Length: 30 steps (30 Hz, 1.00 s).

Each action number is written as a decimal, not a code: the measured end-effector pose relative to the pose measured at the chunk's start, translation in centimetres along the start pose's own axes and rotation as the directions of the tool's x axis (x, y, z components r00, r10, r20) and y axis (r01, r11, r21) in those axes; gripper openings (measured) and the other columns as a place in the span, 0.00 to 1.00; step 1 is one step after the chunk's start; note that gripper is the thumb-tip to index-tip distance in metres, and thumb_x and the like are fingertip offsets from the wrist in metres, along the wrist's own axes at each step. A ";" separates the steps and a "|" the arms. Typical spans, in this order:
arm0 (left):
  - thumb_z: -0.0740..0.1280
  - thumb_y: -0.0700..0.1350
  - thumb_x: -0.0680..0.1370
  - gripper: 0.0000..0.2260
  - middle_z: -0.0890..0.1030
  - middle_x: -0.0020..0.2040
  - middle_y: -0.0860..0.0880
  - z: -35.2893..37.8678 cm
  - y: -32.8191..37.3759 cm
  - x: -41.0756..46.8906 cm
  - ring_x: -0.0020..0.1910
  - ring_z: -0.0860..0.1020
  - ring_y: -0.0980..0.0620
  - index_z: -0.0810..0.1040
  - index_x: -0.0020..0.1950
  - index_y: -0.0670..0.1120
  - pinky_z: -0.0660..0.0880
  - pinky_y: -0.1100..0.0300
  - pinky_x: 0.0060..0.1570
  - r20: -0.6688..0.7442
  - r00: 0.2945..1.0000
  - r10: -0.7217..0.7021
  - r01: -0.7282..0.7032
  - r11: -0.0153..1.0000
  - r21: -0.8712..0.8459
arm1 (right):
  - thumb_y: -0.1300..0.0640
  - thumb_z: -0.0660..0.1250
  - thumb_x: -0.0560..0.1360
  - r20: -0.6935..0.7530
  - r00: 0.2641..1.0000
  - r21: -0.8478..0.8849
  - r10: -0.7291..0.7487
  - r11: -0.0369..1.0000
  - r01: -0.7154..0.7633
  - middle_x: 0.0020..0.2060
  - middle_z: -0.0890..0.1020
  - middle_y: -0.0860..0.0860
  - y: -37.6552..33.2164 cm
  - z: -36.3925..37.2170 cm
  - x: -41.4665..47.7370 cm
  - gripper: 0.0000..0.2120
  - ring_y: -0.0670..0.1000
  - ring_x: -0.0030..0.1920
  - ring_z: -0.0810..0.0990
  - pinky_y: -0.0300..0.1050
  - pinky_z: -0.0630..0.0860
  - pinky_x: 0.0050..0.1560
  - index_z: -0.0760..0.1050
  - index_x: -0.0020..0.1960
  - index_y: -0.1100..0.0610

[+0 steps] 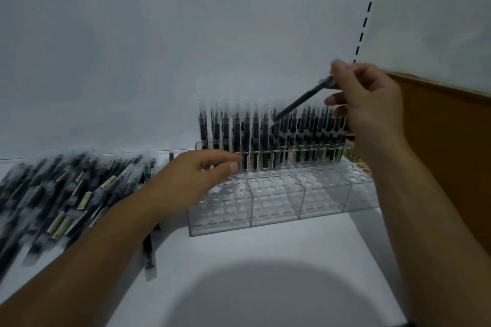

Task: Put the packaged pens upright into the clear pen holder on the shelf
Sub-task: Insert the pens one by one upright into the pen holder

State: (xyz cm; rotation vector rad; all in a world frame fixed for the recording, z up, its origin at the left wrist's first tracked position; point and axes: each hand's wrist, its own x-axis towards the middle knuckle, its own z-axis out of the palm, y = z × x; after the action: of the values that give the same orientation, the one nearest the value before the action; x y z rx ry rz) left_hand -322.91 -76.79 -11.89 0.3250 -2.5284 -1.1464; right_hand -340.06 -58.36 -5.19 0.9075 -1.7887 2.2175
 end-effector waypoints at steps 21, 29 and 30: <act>0.65 0.55 0.78 0.10 0.78 0.60 0.62 -0.5 -0.2 0.8 0.60 0.75 0.61 0.80 0.57 0.61 0.70 0.58 0.61 -0.102 0.989 0.112 -0.088 0.973 0.213 | 0.45 0.67 0.77 0.322 0.946 -0.678 0.021 0.702 0.216 0.39 0.82 0.50 2.7 2.2 0.7 0.12 0.51 0.41 0.82 0.50 0.79 0.43 0.77 0.42 0.53; 0.64 0.52 0.79 0.11 0.79 0.59 0.61 -0.4 -0.1 0.6 0.51 0.78 0.58 0.81 0.59 0.56 0.73 0.62 0.45 -0.104 0.987 0.119 -0.100 0.980 0.171 | 0.45 0.68 0.77 0.303 0.951 -0.706 0.066 0.686 0.177 0.33 0.80 0.50 3.1 2.4 0.0 0.17 0.53 0.40 0.83 0.47 0.76 0.38 0.69 0.33 0.49; 0.64 0.53 0.79 0.11 0.79 0.58 0.61 -0.4 0.0 0.5 0.49 0.78 0.57 0.81 0.59 0.56 0.72 0.63 0.40 -0.109 0.988 0.114 -0.097 0.984 0.150 | 0.44 0.67 0.77 0.305 0.950 -0.724 0.066 0.665 0.186 0.34 0.81 0.51 2.9 2.5 -0.1 0.17 0.53 0.39 0.82 0.48 0.77 0.39 0.70 0.33 0.50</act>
State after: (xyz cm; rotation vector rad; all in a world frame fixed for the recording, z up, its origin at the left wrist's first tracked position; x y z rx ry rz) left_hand -323.22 -77.28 -11.53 0.2824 -2.4976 -0.8810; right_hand -340.42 -61.39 -7.40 1.0941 -2.4480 1.0851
